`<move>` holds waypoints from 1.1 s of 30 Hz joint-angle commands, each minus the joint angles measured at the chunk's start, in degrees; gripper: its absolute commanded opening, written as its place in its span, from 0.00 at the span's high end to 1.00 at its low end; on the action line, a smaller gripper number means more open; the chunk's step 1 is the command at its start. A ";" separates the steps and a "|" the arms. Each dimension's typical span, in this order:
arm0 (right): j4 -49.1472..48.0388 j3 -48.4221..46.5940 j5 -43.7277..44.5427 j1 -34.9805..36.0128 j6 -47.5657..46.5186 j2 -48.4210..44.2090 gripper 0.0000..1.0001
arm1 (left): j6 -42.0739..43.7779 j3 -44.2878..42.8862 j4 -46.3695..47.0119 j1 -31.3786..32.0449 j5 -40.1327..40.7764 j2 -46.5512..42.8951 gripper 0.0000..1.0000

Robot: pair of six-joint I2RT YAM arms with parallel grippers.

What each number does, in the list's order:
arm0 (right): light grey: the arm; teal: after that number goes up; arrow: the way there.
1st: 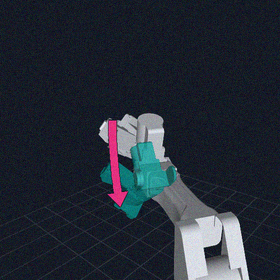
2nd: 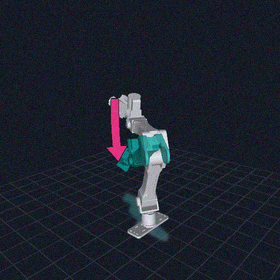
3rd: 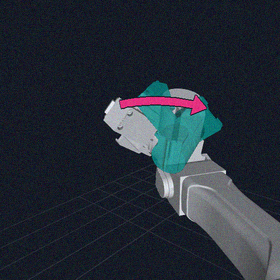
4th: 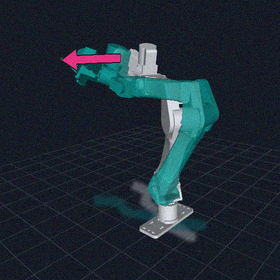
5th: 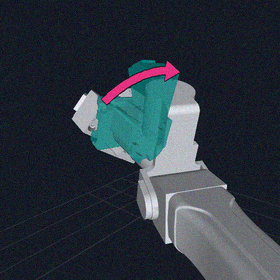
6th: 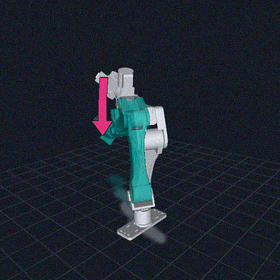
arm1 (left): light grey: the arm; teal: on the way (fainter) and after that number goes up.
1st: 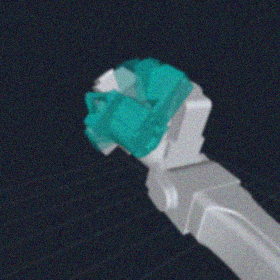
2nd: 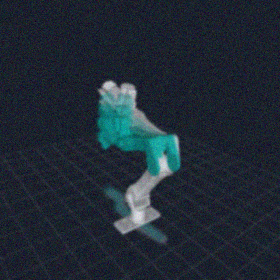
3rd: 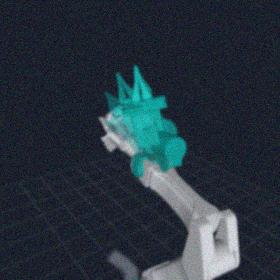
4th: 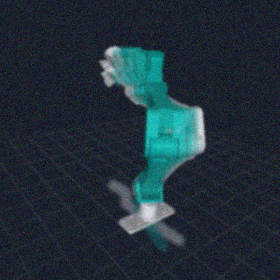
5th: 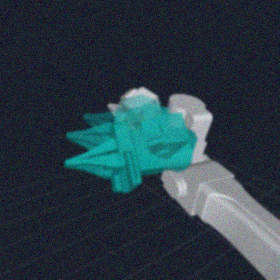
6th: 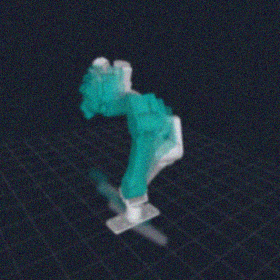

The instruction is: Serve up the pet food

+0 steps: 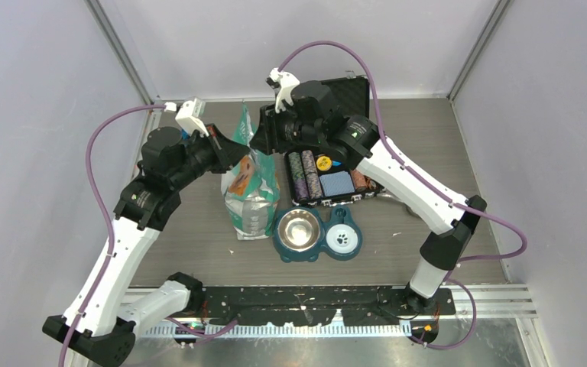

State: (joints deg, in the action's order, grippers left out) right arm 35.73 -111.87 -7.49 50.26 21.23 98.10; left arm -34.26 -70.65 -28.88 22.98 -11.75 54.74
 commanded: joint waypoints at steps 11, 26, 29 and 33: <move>3.34 -7.61 -3.09 0.89 1.90 2.84 0.71 | 2.81 -0.64 -1.14 3.11 -0.30 1.58 1.00; 2.22 -6.66 15.70 2.20 -7.03 2.71 0.95 | 2.24 0.48 -4.83 3.30 10.73 -2.97 1.00; 1.97 -5.93 26.12 3.24 -14.61 2.16 0.95 | 2.77 0.81 -8.22 3.30 18.55 -5.03 1.00; 1.23 -5.97 30.48 4.52 -18.88 1.97 0.95 | 3.45 0.17 -9.28 3.30 20.24 -5.24 1.00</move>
State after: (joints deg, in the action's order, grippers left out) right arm 39.16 -117.75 9.65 55.24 10.76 101.78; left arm -32.27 -69.91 -35.35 26.15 2.72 50.11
